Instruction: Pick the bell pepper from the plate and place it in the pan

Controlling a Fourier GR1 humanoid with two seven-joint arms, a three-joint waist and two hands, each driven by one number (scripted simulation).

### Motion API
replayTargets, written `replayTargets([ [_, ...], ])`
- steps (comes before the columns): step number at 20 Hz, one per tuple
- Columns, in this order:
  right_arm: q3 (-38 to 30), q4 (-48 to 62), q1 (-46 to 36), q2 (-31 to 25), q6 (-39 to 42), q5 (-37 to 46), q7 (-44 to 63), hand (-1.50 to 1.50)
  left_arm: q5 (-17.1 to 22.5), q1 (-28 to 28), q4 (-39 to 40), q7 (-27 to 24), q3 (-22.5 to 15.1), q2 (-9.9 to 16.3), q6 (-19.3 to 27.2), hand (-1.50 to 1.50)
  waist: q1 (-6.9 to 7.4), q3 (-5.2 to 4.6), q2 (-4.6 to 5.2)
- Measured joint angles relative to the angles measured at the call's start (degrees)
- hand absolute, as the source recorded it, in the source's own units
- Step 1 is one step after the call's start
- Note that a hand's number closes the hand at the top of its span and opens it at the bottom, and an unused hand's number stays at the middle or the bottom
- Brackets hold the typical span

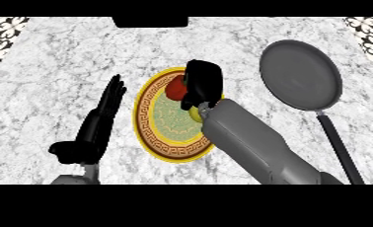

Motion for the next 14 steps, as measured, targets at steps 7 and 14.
replayTargets([
  [7,-1.49,-13.05,0.12,-3.81,-2.22,11.89,7.37,1.50,-0.24,0.91,-1.79,1.05,-0.03,0.05,0.26,0.00,-0.35,0.02,-0.06],
  [14,-9.16,-22.69,7.24,-7.03,-4.75,17.15,8.16,1.50,-0.21,0.37,-2.39,1.82,0.28,0.36,-0.21,0.00,-0.27,0.05,0.25],
])
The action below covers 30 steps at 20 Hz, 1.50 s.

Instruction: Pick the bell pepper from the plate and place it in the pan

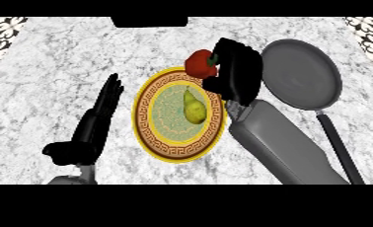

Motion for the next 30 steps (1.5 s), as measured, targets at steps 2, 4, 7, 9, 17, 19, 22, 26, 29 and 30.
replayTargets([
  [2,-3.19,-1.00,1.61,-0.86,-1.35,0.12,-0.87,1.50,-0.23,0.22,0.56,-0.96,-0.13,-0.30,-0.05,0.00,0.25,0.00,0.15],
  [4,-5.49,-1.50,4.36,-1.46,-3.46,1.15,-1.98,1.50,-0.34,0.16,1.20,-1.54,-0.17,-0.53,-0.18,0.00,0.44,-0.01,0.25],
  [7,-9.18,-2.72,7.73,-3.38,-5.50,2.30,-3.31,1.50,-0.43,-0.29,1.82,-1.98,0.12,-0.61,-0.44,0.00,0.61,-0.01,0.33],
  [9,-11.94,-2.30,9.25,-5.09,-6.88,2.65,-4.53,1.50,-0.82,-0.58,1.30,-1.11,-0.25,-1.06,-0.04,0.00,0.82,0.00,0.38],
  [17,-21.55,9.25,12.20,-11.20,-19.24,3.70,-15.57,1.50,-1.13,-1.21,1.85,-1.04,-0.28,-1.38,-0.63,0.00,1.63,0.03,0.67],
  [19,-24.52,12.95,11.52,-12.49,-22.71,0.56,-20.04,1.50,-1.20,-1.38,2.10,-0.96,-0.33,-1.39,-0.94,0.00,1.83,0.05,0.75],
  [22,-28.54,19.23,9.90,-13.84,-26.61,-4.99,-27.44,1.50,-1.10,-1.53,1.57,-0.74,-0.22,-1.62,-1.09,0.00,2.08,0.06,0.78],
  [26,-33.10,29.62,6.14,-15.11,-30.01,-12.00,-38.44,1.50,-1.58,-1.91,2.84,-2.00,-0.48,-2.43,-1.23,0.00,2.46,0.09,0.94],
  [29,-35.60,35.11,3.97,-16.12,-25.09,-17.12,-41.66,-1.50,-1.42,-2.16,2.35,-1.67,-0.37,-2.17,-1.73,0.00,2.88,0.09,1.05],
  [30,-35.66,37.04,3.85,-16.18,-22.26,-17.94,-41.50,-1.50,-1.40,-2.22,2.13,-1.41,-0.33,-2.02,-1.82,0.00,3.15,0.09,1.14],
])
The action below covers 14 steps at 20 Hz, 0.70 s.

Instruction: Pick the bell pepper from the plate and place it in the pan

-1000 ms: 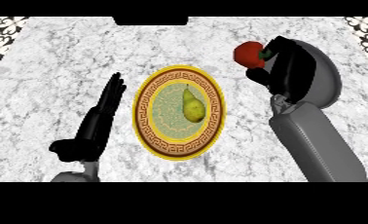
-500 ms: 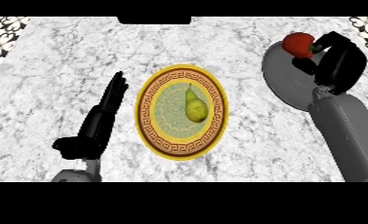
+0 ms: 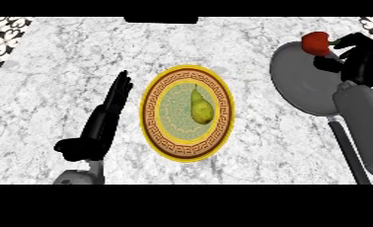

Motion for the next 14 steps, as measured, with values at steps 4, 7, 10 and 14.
replayTargets([
  [4,-1.40,6.56,-2.50,-0.64,11.32,-4.55,-3.20,-1.50,-0.15,-1.03,-0.08,0.67,-0.22,-0.22,-0.04,0.00,0.71,0.10,0.36],
  [7,-4.15,11.15,-4.47,-0.10,15.54,-8.48,-8.38,-1.50,-0.30,-0.88,0.48,0.42,-0.43,-0.45,-0.15,0.00,0.99,0.14,0.51],
  [10,-6.62,15.64,-6.39,0.84,15.31,-10.60,-14.25,-1.50,-0.68,-0.96,1.07,-0.34,-0.63,-0.63,-0.28,0.00,1.12,0.14,0.56],
  [14,-11.28,16.06,-7.63,1.48,12.26,-14.78,-22.15,-1.50,-0.67,-0.56,0.41,0.14,-0.46,-0.75,0.00,0.00,0.82,0.14,0.39],
])
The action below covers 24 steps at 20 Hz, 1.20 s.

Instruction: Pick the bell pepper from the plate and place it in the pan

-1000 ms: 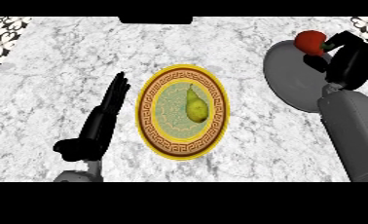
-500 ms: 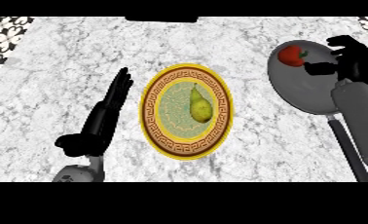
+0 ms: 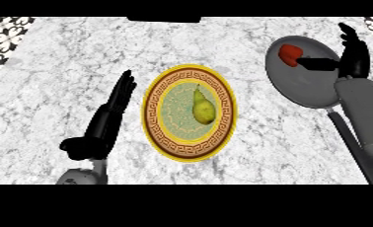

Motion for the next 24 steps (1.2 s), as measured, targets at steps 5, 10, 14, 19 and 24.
replayTargets([
  [5,-6.63,-0.61,0.86,-0.30,0.14,-6.90,-9.07,-1.50,-0.29,1.54,-0.01,-1.00,0.13,-0.06,0.18,0.00,-0.91,-0.06,-0.35],
  [10,-11.45,-2.84,4.10,-2.02,7.93,-13.90,-14.16,-1.50,0.10,2.89,-1.03,-0.91,1.07,0.52,-0.03,0.00,-2.07,-0.16,-0.85],
  [14,-13.00,-7.95,9.50,-2.02,16.87,-18.89,-15.76,-1.50,0.00,3.50,-1.83,-0.10,1.43,0.15,0.74,0.00,-3.12,-0.24,-1.26],
  [19,-12.81,-17.14,18.31,-2.28,27.01,-23.30,-16.58,-1.50,0.07,4.28,-1.57,-0.52,1.74,0.27,0.23,0.00,-3.61,-0.29,-1.40],
  [24,-11.05,-30.49,28.39,0.41,29.96,-25.64,-15.61,-1.50,-0.21,3.80,-1.97,0.22,1.97,0.24,-0.20,0.00,-3.41,-0.29,-1.32],
])
